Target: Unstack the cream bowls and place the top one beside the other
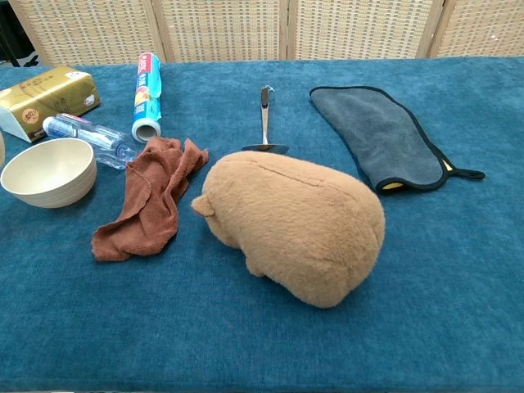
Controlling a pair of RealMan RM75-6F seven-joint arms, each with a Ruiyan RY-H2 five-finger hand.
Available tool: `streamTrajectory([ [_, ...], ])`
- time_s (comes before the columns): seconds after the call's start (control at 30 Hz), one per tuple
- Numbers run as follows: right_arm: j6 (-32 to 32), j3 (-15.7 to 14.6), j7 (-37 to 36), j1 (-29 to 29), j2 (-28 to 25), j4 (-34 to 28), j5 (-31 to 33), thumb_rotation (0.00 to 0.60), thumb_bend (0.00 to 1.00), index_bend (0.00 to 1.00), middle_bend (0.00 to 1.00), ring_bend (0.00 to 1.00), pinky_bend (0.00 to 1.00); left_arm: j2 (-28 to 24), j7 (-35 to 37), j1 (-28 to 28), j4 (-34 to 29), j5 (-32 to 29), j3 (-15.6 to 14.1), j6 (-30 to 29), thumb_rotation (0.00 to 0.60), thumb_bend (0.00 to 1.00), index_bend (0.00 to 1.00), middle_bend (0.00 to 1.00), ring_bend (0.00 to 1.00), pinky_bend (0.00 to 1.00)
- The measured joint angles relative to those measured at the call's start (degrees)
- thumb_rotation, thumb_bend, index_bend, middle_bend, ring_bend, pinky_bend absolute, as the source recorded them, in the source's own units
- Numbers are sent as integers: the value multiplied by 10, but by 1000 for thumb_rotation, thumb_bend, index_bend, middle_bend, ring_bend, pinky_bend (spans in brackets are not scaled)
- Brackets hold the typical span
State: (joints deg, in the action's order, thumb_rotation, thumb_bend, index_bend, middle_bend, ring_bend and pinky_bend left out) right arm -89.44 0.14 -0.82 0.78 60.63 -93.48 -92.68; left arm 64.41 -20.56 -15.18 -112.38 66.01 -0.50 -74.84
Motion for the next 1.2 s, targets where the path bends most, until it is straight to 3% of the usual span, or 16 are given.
streamTrajectory([
  [0.27,2,0,1,0,0,-1,0,600,122,264,0,0,52,14,2,18,22,28,-30,7,600,340,703,7,70,0],
  [0.67,2,1,-1,0,0,0,0,600,127,264,0,0,52,33,-21,31,51,18,-53,27,600,335,703,6,70,0],
  [1.2,3,1,1,1,1,0,-1,600,126,264,0,0,52,41,-23,38,64,16,-55,36,600,303,679,7,70,0],
])
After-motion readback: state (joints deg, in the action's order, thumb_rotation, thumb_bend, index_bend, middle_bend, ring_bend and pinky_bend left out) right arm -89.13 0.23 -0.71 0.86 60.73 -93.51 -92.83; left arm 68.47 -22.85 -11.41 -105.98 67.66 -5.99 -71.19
